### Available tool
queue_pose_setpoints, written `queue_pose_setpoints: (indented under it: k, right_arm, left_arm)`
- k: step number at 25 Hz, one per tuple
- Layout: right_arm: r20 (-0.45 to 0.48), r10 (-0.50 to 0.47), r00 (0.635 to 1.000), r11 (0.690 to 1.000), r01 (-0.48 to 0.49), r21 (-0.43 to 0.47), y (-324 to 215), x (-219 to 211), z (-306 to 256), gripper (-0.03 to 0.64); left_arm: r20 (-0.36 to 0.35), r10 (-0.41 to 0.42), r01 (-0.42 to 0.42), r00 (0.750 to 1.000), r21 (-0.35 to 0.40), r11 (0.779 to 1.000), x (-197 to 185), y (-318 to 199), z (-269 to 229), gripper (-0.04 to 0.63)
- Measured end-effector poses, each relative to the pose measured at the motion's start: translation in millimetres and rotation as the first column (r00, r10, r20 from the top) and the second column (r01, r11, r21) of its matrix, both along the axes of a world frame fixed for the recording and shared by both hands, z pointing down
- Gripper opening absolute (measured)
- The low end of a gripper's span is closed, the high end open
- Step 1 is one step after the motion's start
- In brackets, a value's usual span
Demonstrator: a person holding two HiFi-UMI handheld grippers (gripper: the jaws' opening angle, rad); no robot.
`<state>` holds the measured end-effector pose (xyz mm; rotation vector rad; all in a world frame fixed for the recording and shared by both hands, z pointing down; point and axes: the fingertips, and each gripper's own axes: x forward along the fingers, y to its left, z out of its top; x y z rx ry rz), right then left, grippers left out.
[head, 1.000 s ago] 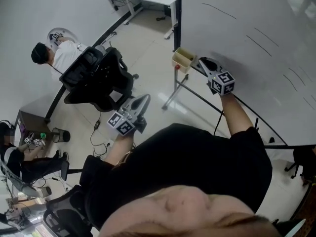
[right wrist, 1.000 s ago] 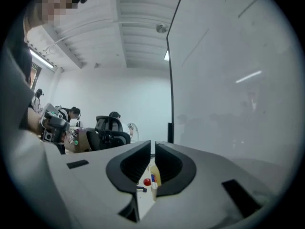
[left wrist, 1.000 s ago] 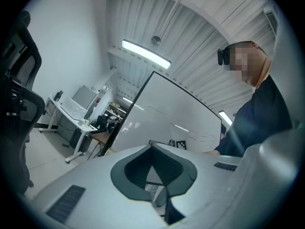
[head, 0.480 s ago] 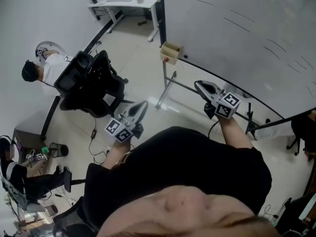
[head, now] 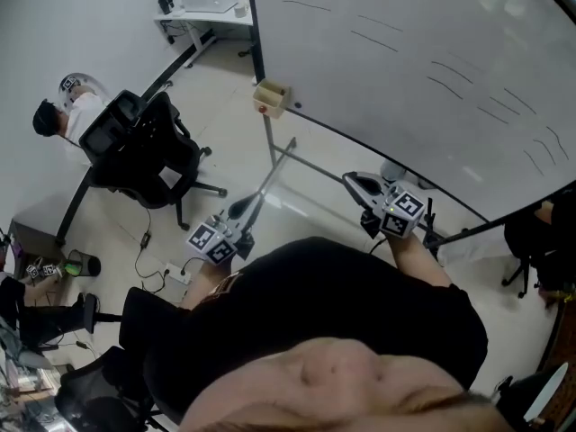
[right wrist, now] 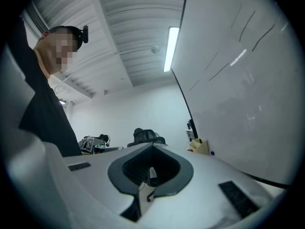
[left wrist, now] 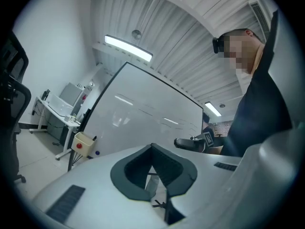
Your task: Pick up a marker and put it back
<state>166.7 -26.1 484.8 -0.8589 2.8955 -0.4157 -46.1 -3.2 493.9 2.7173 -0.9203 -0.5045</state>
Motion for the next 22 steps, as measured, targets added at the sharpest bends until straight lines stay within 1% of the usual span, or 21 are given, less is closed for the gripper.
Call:
queue_pose_setpoints:
  k: [1, 3, 5, 7, 11, 15, 18, 22]
  right_arm:
    - [-0.001, -0.004, 1.000, 1.000, 0.004, -0.007, 4.5, 9.1, 1.6, 0.003]
    - [-0.006, -0.005, 1.000, 1.000, 0.005, -0.010, 10.2, 23.7, 0.8, 0.003]
    - [-0.011, 0.007, 1.000, 1.000, -0.007, 0.009, 15.5, 31.2, -4.8, 0.003]
    - [-0.006, 0.030, 1.000, 0.999, -0.029, 0.039, 20.0, 33.2, -12.0, 0.003]
    - [0.024, 0.062, 0.998, 0.997, -0.063, 0.049, 24.0, 24.3, -15.0, 0.003]
    - [0.020, 0.060, 0.998, 0.996, -0.061, 0.061, 19.9, 14.8, -15.5, 0.003]
    - [0.038, 0.061, 0.997, 0.996, -0.064, 0.063, 21.0, 9.2, -18.3, 0.003]
    - [0.036, 0.058, 0.998, 0.996, -0.061, 0.068, 24.6, 6.2, -20.0, 0.003]
  left_arm:
    - [0.005, 0.002, -0.002, 1.000, -0.002, 1.000, 11.7, 2.5, -0.2, -0.006]
    - [-0.008, 0.008, -0.008, 1.000, -0.005, 1.000, 29.1, 6.3, -3.9, -0.006]
    - [-0.007, 0.028, -0.028, 1.000, -0.001, 1.000, 39.7, 11.9, -8.7, -0.006]
    - [0.013, 0.051, -0.052, 0.999, 0.014, 0.999, 42.8, 17.7, -12.6, -0.006]
    - [0.014, 0.075, -0.075, 0.997, 0.020, 0.997, 29.5, 18.0, -17.2, -0.006]
    - [0.023, 0.080, -0.081, 0.997, 0.043, 0.996, 23.9, 13.6, -21.7, -0.006]
    - [0.023, 0.081, -0.082, 0.996, 0.039, 0.996, 16.9, 16.7, -19.6, -0.006]
    - [0.032, 0.074, -0.076, 0.997, 0.040, 0.996, 9.2, 20.6, -18.2, -0.006]
